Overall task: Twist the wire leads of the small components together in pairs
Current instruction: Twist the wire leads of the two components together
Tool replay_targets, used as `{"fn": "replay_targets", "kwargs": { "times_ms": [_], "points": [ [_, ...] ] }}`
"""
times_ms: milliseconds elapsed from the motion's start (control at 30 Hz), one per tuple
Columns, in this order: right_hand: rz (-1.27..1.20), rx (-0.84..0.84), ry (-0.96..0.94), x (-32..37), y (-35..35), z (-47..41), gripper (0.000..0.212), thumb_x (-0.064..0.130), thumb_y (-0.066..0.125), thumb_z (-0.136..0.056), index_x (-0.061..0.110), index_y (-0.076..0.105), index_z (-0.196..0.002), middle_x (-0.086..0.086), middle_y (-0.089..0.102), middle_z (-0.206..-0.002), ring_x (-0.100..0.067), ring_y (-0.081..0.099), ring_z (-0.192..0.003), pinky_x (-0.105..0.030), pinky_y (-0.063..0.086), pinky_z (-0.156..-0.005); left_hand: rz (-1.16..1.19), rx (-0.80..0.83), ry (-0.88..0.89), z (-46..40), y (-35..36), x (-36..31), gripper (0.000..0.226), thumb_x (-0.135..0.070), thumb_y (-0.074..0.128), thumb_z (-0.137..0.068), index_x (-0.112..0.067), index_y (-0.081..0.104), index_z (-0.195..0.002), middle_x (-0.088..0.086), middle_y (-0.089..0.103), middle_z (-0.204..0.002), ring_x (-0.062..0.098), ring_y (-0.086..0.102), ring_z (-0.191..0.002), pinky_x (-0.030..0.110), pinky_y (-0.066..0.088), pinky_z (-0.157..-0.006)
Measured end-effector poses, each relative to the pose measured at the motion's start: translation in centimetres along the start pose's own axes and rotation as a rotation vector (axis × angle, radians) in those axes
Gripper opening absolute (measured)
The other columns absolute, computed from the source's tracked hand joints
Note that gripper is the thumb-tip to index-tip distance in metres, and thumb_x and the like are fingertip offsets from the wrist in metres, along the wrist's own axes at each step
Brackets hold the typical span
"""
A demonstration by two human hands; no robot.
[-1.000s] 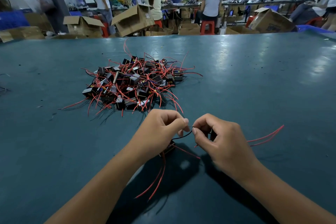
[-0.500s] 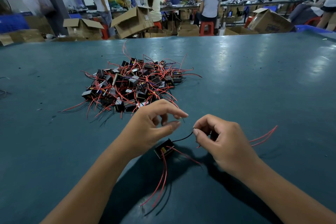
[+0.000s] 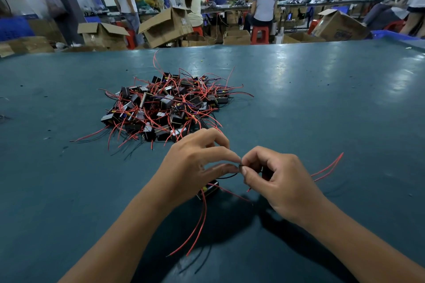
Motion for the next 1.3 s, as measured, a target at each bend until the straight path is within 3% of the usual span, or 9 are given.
{"fn": "replay_targets", "kwargs": {
  "times_ms": [200,333,400,567,633,700,800,1067,1300],
  "points": [
    [0.060,-0.021,-0.073,0.9,-0.1,0.0,0.016,0.004,0.070,-0.087,0.016,0.063,-0.078,0.018,0.054,-0.057,0.002,0.048,-0.049,-0.004,0.031,-0.051,0.001,0.050,-0.039,-0.1,0.6,-0.1,0.013,-0.029,0.070,-0.091,-0.018,0.074,-0.089,-0.004,0.060,-0.091,0.015,0.058,-0.084,0.034,0.049,-0.070],
    [0.106,-0.055,-0.123,1.4,-0.2,0.2,0.014,0.003,0.069,-0.085,0.015,0.065,-0.080,0.013,0.057,-0.059,0.002,0.050,-0.054,-0.004,0.032,-0.056,0.300,0.141,-0.302,0.5,2.0,1.8,0.012,-0.026,0.068,-0.094,-0.020,0.069,-0.084,-0.010,0.058,-0.077,0.010,0.054,-0.069,0.024,0.042,-0.063],
    [0.107,-0.082,-0.129,1.4,-0.3,0.3,0.009,0.008,0.067,-0.085,0.016,0.065,-0.081,0.016,0.055,-0.059,0.001,0.051,-0.056,-0.005,0.032,-0.057,0.477,0.131,-0.463,1.1,2.8,2.7,0.017,-0.022,0.070,-0.093,-0.015,0.067,-0.078,-0.011,0.053,-0.064,0.005,0.043,-0.056,0.018,0.034,-0.055],
    [0.117,-0.123,-0.108,1.3,-0.3,0.3,0.006,0.014,0.064,-0.084,0.016,0.064,-0.079,0.017,0.053,-0.059,0.000,0.049,-0.055,-0.006,0.032,-0.055,0.724,0.066,-0.803,2.8,4.5,4.4,0.022,-0.028,0.075,-0.084,-0.014,0.069,-0.067,-0.008,0.040,-0.051,0.008,0.027,-0.049,0.024,0.021,-0.050],
    [0.105,-0.127,-0.089,0.9,-0.6,0.2,0.012,0.008,0.068,-0.086,0.016,0.063,-0.077,0.015,0.053,-0.058,0.000,0.049,-0.053,-0.006,0.032,-0.054,0.656,0.043,-0.703,2.2,3.4,4.3,0.018,-0.021,0.074,-0.089,-0.012,0.071,-0.074,-0.014,0.045,-0.053,0.003,0.034,-0.049,0.015,0.027,-0.049],
    [0.079,-0.108,-0.052,0.4,-0.7,0.1,0.016,0.006,0.069,-0.086,0.016,0.062,-0.076,0.014,0.056,-0.058,0.000,0.050,-0.051,-0.006,0.032,-0.052,0.434,0.026,-0.474,1.0,1.2,3.5,0.005,-0.013,0.074,-0.089,-0.016,0.074,-0.085,-0.014,0.057,-0.067,0.003,0.047,-0.059,0.010,0.034,-0.058],
    [0.053,-0.057,-0.033,0.1,-0.4,0.0,0.016,0.006,0.068,-0.087,0.017,0.062,-0.077,0.015,0.059,-0.060,0.000,0.048,-0.048,-0.007,0.032,-0.050,0.226,0.046,-0.190,0.2,0.2,1.7,0.020,-0.008,0.078,-0.085,-0.020,0.076,-0.100,-0.005,0.061,-0.091,0.011,0.055,-0.081,0.014,0.039,-0.072],
    [0.021,0.005,-0.047,0.4,0.1,0.1,0.017,0.006,0.069,-0.088,0.018,0.063,-0.078,0.010,0.060,-0.062,0.000,0.048,-0.050,-0.008,0.032,-0.051,0.062,0.003,-0.030,0.0,0.0,0.5,0.013,-0.026,0.079,-0.083,-0.023,0.078,-0.095,-0.006,0.058,-0.093,0.015,0.058,-0.087,0.033,0.048,-0.074],
    [0.026,0.004,-0.069,0.5,0.0,0.0,0.015,0.006,0.069,-0.088,0.016,0.064,-0.079,0.015,0.058,-0.060,0.001,0.050,-0.051,-0.006,0.033,-0.053,0.035,0.000,-0.017,-0.1,0.1,-0.4,0.012,-0.029,0.074,-0.087,-0.018,0.078,-0.089,-0.009,0.052,-0.088,0.010,0.054,-0.078,0.031,0.046,-0.067]
  ]
}}
Point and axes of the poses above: each hand's wrist, its own z-axis away from the middle knuckle, its own y-axis out of the palm, x = y × z, the point moved 10 cm from there along -z, towards the middle knuckle
